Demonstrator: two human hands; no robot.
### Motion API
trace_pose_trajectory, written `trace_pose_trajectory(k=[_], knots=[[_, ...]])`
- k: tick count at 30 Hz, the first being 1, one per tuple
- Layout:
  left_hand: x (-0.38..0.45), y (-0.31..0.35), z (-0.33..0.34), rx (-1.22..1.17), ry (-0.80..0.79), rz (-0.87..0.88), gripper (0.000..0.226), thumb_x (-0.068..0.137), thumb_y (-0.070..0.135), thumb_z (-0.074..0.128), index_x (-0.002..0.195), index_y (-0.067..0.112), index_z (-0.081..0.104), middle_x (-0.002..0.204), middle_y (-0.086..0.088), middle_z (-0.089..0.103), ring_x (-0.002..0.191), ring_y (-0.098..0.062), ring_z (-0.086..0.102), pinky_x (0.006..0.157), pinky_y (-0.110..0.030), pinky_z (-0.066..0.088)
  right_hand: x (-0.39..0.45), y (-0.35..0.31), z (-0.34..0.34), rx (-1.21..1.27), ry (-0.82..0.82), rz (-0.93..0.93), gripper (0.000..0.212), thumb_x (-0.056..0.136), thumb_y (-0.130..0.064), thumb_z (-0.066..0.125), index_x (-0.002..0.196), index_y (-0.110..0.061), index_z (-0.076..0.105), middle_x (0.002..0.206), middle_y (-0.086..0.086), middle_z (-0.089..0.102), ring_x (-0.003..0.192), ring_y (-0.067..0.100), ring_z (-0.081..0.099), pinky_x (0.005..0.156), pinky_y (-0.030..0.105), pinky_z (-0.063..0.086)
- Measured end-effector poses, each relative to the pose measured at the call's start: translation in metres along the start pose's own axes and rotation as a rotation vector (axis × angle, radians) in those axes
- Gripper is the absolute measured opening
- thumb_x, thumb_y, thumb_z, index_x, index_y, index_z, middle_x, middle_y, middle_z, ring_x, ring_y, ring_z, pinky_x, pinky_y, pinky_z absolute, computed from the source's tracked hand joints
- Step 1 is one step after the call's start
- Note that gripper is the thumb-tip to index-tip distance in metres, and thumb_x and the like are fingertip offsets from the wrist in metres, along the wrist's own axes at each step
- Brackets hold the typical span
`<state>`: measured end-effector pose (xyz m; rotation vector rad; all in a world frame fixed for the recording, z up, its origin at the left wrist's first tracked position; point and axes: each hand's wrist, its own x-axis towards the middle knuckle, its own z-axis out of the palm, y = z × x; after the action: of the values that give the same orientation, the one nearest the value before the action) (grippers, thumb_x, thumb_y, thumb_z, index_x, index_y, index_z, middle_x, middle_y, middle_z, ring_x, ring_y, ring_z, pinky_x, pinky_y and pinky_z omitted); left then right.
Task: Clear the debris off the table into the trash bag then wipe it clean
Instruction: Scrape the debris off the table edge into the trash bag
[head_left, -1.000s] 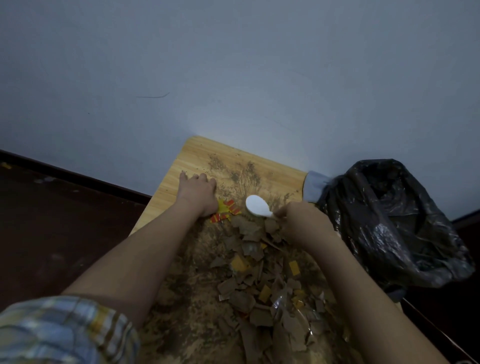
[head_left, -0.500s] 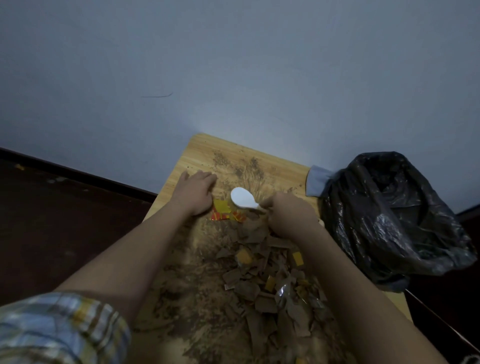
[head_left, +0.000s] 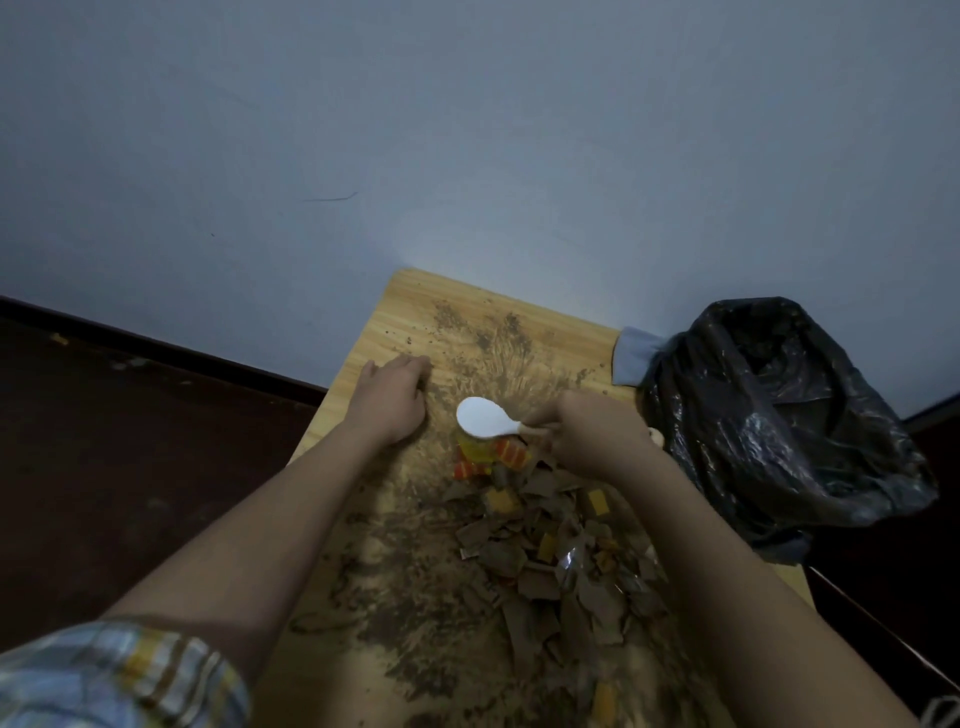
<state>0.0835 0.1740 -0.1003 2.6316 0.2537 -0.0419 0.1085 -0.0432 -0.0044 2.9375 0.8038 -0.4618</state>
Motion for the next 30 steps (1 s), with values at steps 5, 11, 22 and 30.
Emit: trace_pose_trajectory(k=[5, 11, 22, 30], knots=[[-0.003, 0.014, 0.007, 0.0, 0.057, 0.073, 0.047, 0.093, 0.009, 0.043, 0.14, 0.011, 0.043, 0.142, -0.01, 0.045, 0.132, -0.027, 0.036, 0.113, -0.044, 0.023, -0.01, 0.043, -0.005, 0.273, 0.214, 0.249, 0.034, 0.094, -0.025, 0.053, 0.124, -0.038, 0.063, 0.098, -0.003, 0.071, 0.074, 0.016, 0.06, 0.061, 0.027, 0.046], [-0.009, 0.02, 0.015, 0.05, 0.078, 0.099, 0.048, 0.092, 0.01, 0.045, 0.139, 0.011, 0.046, 0.131, -0.013, 0.051, 0.121, -0.031, 0.044, 0.102, -0.038, 0.035, -0.02, 0.069, 0.008, 0.215, 0.171, 0.475, 0.038, 0.089, -0.012, 0.052, 0.122, -0.026, 0.065, 0.117, 0.008, 0.064, 0.103, 0.031, 0.06, 0.078, 0.037, 0.048], [-0.017, 0.032, 0.025, 0.063, 0.076, 0.114, 0.043, 0.091, 0.012, 0.045, 0.134, 0.014, 0.05, 0.129, -0.01, 0.051, 0.119, -0.028, 0.044, 0.101, -0.039, 0.034, -0.038, 0.064, 0.02, 0.234, 0.201, 0.384, 0.046, 0.087, -0.011, 0.051, 0.125, -0.033, 0.063, 0.112, 0.004, 0.067, 0.093, 0.027, 0.062, 0.073, 0.037, 0.053], [-0.024, 0.041, 0.028, 0.074, 0.048, 0.127, 0.044, 0.092, 0.013, 0.043, 0.136, 0.018, 0.049, 0.133, -0.009, 0.049, 0.123, -0.028, 0.041, 0.105, -0.039, 0.032, -0.029, 0.062, 0.02, 0.135, 0.098, 0.489, 0.033, 0.091, -0.009, 0.049, 0.12, -0.018, 0.063, 0.111, 0.009, 0.062, 0.097, 0.03, 0.06, 0.074, 0.036, 0.047]])
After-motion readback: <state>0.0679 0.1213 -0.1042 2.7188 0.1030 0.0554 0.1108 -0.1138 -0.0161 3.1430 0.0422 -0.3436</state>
